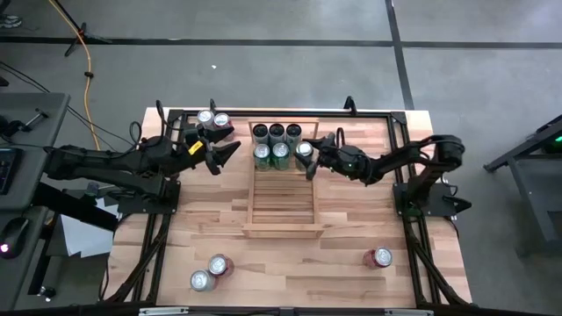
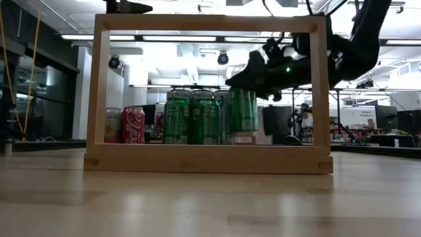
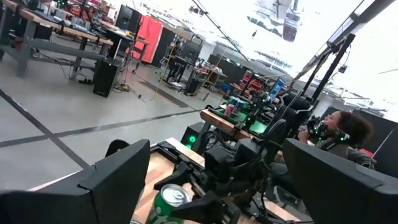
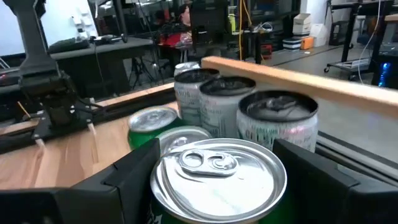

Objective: Place canned beverage on shelf
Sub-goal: Put the green can on the shelf aligned with the other green cans

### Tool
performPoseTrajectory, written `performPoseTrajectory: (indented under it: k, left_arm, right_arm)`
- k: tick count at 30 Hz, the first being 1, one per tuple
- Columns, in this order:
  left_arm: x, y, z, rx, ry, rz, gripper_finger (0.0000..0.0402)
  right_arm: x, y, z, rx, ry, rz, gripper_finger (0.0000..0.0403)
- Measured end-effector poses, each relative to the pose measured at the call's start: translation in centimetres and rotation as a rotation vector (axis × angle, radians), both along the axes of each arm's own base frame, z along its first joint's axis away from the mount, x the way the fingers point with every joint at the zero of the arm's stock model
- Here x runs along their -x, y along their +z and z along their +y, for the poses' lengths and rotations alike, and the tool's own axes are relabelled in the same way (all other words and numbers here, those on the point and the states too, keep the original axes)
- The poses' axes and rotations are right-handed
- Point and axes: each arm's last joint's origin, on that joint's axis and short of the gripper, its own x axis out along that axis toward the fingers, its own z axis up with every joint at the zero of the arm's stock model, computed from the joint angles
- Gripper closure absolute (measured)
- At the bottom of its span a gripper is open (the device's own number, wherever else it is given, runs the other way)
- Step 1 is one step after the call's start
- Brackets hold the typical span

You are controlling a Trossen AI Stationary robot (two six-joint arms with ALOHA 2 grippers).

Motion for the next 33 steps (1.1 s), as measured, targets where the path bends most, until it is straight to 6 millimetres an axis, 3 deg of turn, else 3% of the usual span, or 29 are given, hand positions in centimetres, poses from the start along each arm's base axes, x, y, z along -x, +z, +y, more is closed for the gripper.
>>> performPoseTrajectory:
  k: [11, 24, 33]
  left_arm:
    - [0.0, 0.0, 0.0, -0.032, 0.011, 0.014, 0.0044]
    - [0.0, 0.0, 0.0, -0.031, 0.011, 0.013, 0.0044]
    - [0.0, 0.0, 0.0, -0.021, 0.010, 0.008, 0.0044]
  right_arm:
    - [-0.5, -2.9, -1.1, -0.041, -0.049, 0.029, 0.0125]
    - [-3.7, -1.6, -2.6, -0.013, -0.062, 0.067, 0.0108]
    - [-4.0, -1.6, -2.7, -0.019, -0.062, 0.086, 0.0097]
